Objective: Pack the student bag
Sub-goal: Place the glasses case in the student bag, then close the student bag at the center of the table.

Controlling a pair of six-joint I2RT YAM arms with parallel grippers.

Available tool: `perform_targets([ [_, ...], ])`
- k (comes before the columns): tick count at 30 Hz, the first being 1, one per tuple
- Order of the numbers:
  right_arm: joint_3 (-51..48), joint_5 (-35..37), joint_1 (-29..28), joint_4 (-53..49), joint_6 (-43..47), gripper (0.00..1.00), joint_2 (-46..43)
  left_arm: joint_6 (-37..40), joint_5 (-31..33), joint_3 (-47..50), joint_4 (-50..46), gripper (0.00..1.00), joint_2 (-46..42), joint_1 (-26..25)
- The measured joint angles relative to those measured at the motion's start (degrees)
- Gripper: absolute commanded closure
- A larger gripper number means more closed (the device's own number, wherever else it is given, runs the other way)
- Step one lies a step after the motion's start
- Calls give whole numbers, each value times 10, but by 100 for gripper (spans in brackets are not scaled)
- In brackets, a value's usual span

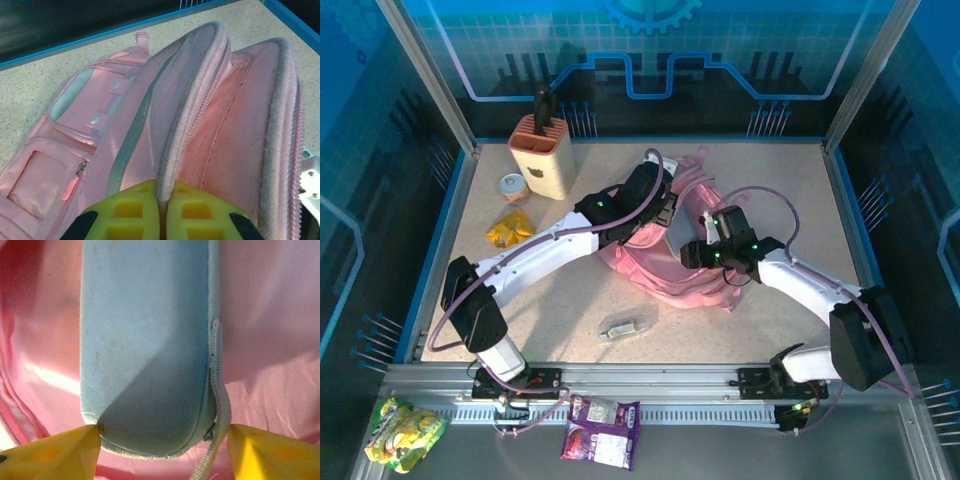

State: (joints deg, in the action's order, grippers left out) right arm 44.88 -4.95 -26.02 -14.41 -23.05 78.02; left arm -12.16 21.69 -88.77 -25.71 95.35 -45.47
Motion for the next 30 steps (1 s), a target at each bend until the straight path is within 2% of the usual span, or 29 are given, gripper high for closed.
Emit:
perform_targets([
  [4, 4, -32, -1, 39, -13, 49, 29, -7, -5, 0, -1, 100, 0, 0],
  [8, 27, -59, -3, 71, -23, 49, 68, -15, -5, 0, -1, 100, 0, 0],
  [10, 33, -67, -6, 90, -25, 46, 79, -18, -6, 0, -1, 100, 0, 0],
  [15, 31, -79, -6, 103, -21, 32, 76, -28, -12, 0, -2, 100, 0, 0],
  [19, -3, -81, -1, 90, -12, 27, -1, -31, -21, 0, -4, 100, 0, 2],
  [25, -29, -73, 42, 12, -9, 21, -183, -43, -59, 0, -15, 87, 4, 3],
  [28, -29, -69, 57, -36, -5, 17, -242, -60, -91, 7, -14, 70, -1, 4],
  [30, -26, -69, 60, -72, 0, 16, -264, -83, -110, 47, 6, 56, -28, 4],
])
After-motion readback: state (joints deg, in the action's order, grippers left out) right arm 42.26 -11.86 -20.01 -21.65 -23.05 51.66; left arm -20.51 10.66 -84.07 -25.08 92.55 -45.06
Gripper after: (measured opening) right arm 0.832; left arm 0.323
